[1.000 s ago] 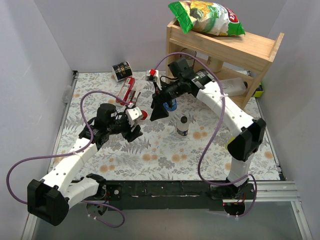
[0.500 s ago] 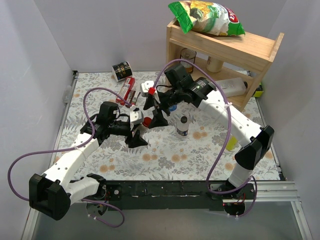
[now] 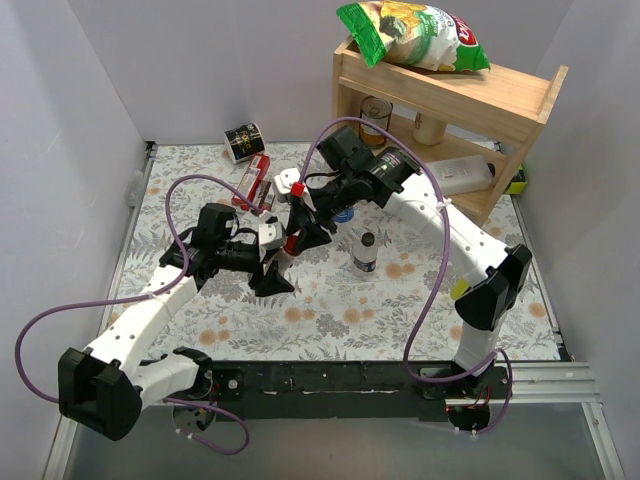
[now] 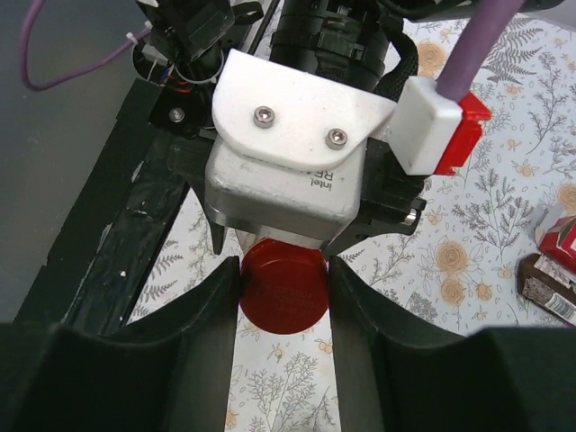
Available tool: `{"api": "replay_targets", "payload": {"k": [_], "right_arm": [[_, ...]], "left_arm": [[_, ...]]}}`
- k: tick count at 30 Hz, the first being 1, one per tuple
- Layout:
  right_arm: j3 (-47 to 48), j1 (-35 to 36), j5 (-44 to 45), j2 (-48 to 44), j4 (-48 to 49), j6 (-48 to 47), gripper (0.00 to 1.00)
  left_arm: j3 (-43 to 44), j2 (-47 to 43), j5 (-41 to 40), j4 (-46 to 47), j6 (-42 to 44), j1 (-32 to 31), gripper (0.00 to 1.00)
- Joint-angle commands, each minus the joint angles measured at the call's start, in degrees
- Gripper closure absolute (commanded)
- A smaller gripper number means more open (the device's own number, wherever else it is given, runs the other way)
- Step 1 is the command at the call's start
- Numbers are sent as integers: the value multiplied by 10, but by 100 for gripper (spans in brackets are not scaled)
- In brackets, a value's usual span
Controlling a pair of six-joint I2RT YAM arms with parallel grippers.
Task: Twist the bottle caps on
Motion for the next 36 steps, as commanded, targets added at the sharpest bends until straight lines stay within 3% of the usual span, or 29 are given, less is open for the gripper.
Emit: {"api": "replay_targets", "payload": {"k": [1, 4, 5, 6, 7, 8, 9, 10, 15, 16, 17, 20, 23, 27, 31, 34, 36], "right_arm": [[19, -2, -27, 15, -41, 3, 57], [8, -2, -24, 22, -34, 37, 63], [7, -2, -9, 31, -25, 62, 74], [7, -3, -1, 37, -13, 93, 78], [4, -9, 3, 41, 18, 184, 81], [-3, -14, 1, 47, 41, 244, 95], [-30, -22, -8, 49, 71, 327, 99], [-46, -33, -13, 47, 96, 453, 99], [-29, -36, -76, 74, 100, 464, 99], [-16, -43, -80, 78, 111, 479, 92], [-7, -47, -85, 80, 117, 484, 66], [32, -75, -101, 65, 143, 447, 30], [25, -109, -98, 32, 127, 356, 24], [-48, -142, -131, -25, 154, 270, 21], [-68, -120, -130, -57, 123, 97, 16], [-45, -86, -93, -56, 31, -63, 15], [-40, -68, -67, -52, -13, -103, 15]], "left_arm": [[30, -1, 16, 4, 14, -1, 100], [33, -2, 5, 18, 8, -2, 100], [31, -5, -5, 28, 0, -2, 100], [27, -8, -19, 43, -11, -2, 100], [17, -19, -53, 76, -21, -2, 100], [11, -24, -71, 93, -42, -2, 100], [3, -30, -91, 111, -53, -2, 100], [-9, -41, -135, 147, -64, -2, 100], [-19, -35, -238, 180, -95, -4, 100], [-19, -32, -246, 176, -94, -4, 100], [-21, -27, -260, 173, -92, -4, 100], [-25, -30, -266, 153, -74, -4, 100], [-25, -37, -240, 125, -55, -2, 100], [-6, -38, -135, 64, -1, 5, 100], [14, -23, -17, 1, 41, 5, 100], [32, -2, 15, -24, 58, 5, 100], [39, 5, 24, -35, 69, 5, 100]]}}
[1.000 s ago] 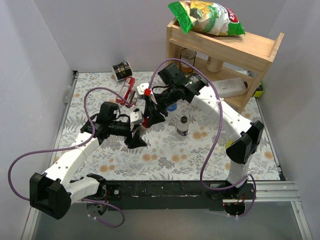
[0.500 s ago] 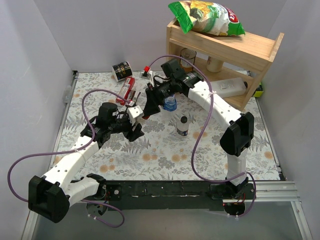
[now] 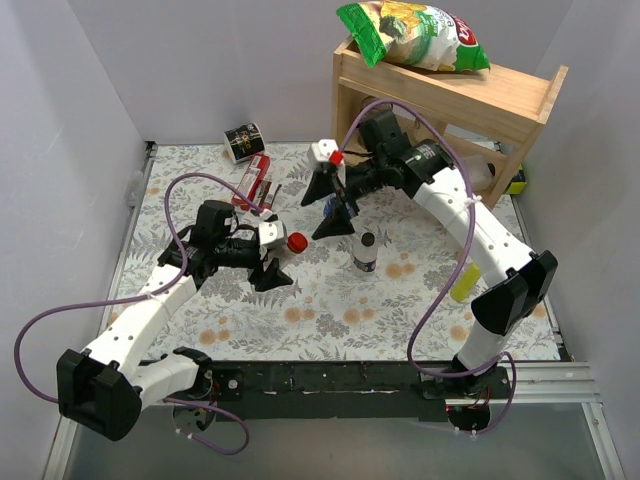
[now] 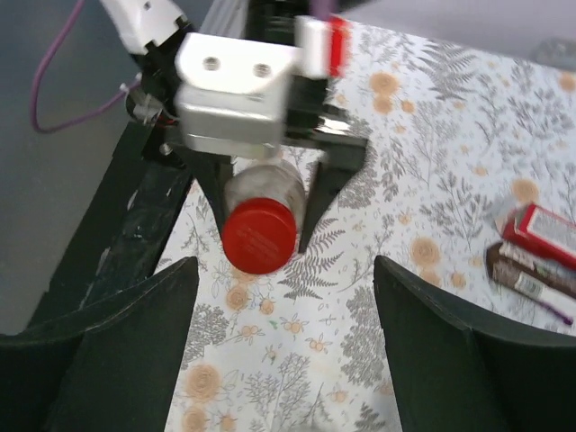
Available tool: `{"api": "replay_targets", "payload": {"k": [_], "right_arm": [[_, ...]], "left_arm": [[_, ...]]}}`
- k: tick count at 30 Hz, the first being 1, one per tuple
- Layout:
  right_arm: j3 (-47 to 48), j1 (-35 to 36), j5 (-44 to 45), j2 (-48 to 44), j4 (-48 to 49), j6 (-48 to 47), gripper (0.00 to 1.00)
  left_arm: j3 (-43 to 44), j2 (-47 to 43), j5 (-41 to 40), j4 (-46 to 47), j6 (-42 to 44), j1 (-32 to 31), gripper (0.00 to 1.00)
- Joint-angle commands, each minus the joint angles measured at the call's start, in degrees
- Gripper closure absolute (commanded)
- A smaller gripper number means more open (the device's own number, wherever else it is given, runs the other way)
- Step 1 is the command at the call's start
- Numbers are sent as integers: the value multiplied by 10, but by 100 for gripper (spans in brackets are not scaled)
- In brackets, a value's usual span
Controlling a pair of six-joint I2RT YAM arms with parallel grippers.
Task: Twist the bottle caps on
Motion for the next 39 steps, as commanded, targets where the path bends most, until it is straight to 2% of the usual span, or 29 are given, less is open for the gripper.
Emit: {"api": "replay_targets", "payload": {"k": [1, 12, 24, 30, 31, 33, 35, 37, 39], "right_arm": [[18, 47, 37, -3, -107, -207, 15], [36, 82, 49, 14, -152, -259, 27], [54, 91, 32, 35, -144, -236, 37], [64, 91, 13, 48, -140, -195, 55], [64, 91, 8, 52, -134, -179, 61], [60, 91, 4, 55, -110, -111, 67], [48, 92, -10, 58, -107, -88, 75], [34, 93, -6, 56, -74, -26, 87], [16, 92, -5, 55, -56, 26, 92]], "left_arm": [[37, 15, 83, -51, 49, 2, 100], [42, 19, 89, -52, 54, 2, 100], [42, 24, 89, -49, 51, 2, 100], [39, 24, 83, -42, 48, 2, 100], [35, 24, 79, -36, 45, 2, 100], [30, 17, 67, -9, 17, 2, 100], [21, 9, 57, 10, 3, 2, 100], [13, 0, 45, 51, -32, 2, 100], [1, -11, 29, 87, -50, 1, 100]]}}
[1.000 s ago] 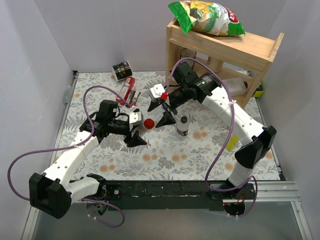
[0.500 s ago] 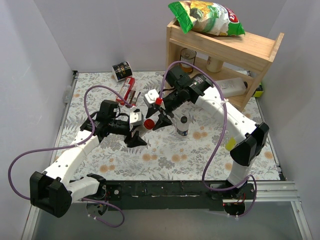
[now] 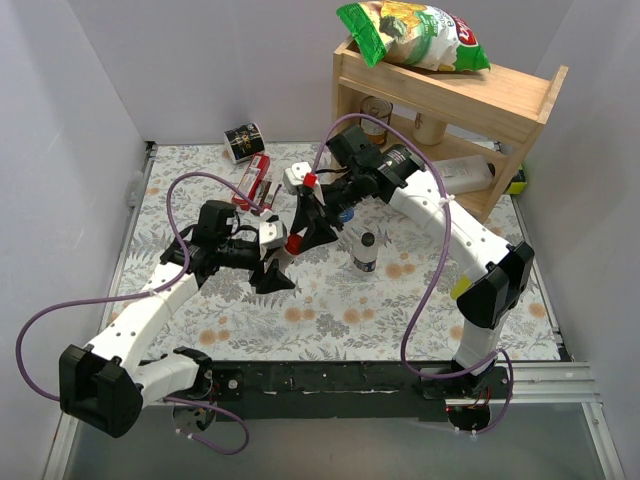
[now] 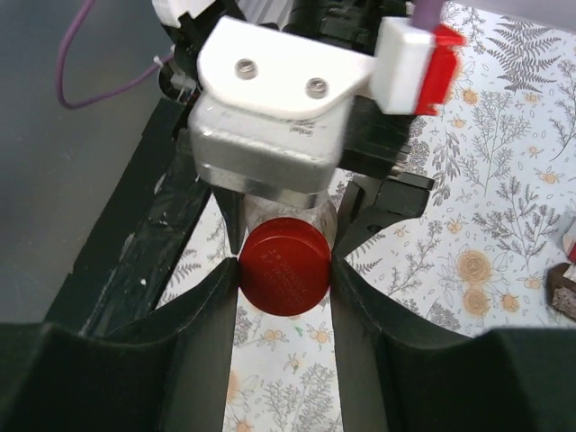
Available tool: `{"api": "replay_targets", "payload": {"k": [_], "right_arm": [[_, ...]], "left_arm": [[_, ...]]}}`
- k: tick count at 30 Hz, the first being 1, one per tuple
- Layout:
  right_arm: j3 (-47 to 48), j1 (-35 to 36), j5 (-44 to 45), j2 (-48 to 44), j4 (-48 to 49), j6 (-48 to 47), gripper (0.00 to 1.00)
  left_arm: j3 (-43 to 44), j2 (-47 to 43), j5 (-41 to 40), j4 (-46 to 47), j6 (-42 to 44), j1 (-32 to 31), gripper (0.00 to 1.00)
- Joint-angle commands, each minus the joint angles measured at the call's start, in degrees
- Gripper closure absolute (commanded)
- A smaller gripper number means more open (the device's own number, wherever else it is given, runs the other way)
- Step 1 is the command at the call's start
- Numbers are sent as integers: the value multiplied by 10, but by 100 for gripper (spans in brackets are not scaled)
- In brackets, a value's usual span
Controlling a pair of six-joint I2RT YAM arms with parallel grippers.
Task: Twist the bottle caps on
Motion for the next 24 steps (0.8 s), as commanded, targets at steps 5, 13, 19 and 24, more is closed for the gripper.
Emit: {"api": "replay_targets", "payload": {"k": [5, 13, 19, 24], "right_arm": [[-63, 9, -5, 4, 114, 278, 99], [-72, 9, 46, -1, 151, 366, 99], [-78, 6, 31, -1, 169, 365, 68], [-74, 5, 23, 6, 180, 374, 61]], "left_arm": [[-28, -52, -99, 186, -114, 0, 100], [-49, -77, -176, 205, -136, 0, 100], [-61, -98, -132, 214, -157, 0, 100], [-74, -106, -104, 219, -180, 1, 100]]}}
